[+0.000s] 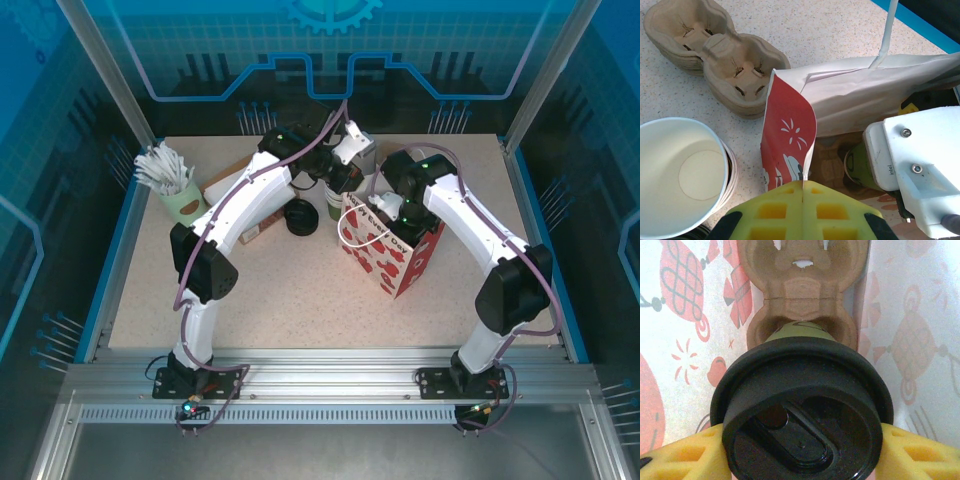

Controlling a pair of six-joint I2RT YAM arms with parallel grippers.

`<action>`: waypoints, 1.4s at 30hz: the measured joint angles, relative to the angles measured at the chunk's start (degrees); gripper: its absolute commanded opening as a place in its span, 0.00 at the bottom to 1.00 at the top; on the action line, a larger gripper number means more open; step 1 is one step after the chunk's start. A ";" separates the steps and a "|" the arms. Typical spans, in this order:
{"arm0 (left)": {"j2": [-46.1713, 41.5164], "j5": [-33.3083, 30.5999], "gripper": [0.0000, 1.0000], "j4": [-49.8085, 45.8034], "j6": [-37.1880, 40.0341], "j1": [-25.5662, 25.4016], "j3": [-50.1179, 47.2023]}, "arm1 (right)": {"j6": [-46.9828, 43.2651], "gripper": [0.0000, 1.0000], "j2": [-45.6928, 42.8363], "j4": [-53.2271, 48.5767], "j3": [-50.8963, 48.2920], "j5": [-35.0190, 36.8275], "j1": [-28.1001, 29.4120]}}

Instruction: Pack the takeout coffee

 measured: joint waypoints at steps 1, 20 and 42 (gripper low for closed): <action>0.00 0.00 0.05 0.00 0.00 0.00 0.00 | 0.02 0.35 0.00 -0.02 0.00 0.00 0.00; 0.07 0.00 0.05 0.00 0.00 0.00 0.00 | 0.02 0.35 0.00 -0.02 0.00 0.00 -0.02; 0.11 0.00 0.05 0.00 0.00 0.00 0.00 | 0.04 0.36 0.00 -1.03 0.61 0.00 -0.17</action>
